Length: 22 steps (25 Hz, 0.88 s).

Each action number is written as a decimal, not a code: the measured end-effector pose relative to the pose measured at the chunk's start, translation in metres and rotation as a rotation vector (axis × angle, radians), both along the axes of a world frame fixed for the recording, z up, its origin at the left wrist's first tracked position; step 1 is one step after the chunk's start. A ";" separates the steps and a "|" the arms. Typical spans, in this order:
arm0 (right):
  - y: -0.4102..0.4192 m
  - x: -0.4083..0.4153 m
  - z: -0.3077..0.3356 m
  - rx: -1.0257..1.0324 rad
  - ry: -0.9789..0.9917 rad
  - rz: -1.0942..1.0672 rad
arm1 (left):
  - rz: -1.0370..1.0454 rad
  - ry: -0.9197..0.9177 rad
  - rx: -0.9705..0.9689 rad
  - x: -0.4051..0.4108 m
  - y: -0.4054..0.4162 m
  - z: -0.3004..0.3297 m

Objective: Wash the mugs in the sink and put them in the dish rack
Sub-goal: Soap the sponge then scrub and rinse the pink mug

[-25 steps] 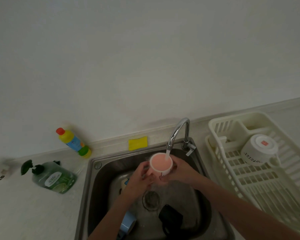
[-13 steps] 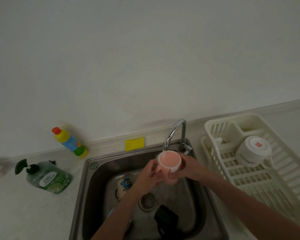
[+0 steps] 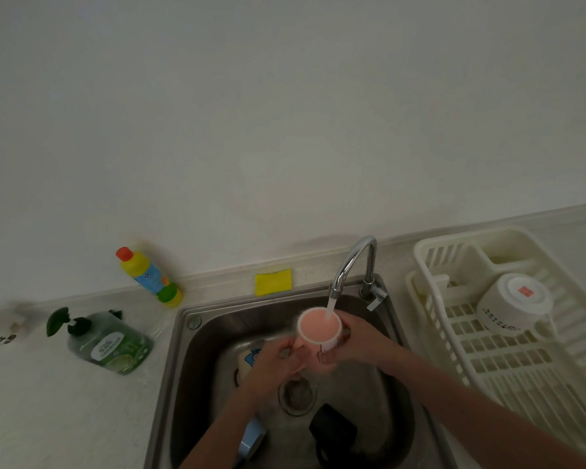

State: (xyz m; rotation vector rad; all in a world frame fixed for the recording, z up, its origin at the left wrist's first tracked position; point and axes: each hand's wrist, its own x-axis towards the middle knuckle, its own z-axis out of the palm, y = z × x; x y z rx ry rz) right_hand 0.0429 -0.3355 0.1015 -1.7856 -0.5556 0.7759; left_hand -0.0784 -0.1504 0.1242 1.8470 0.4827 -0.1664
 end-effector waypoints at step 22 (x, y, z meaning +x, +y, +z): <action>0.007 0.002 -0.008 -0.024 0.131 0.060 | 0.054 0.045 -0.243 -0.006 0.005 -0.011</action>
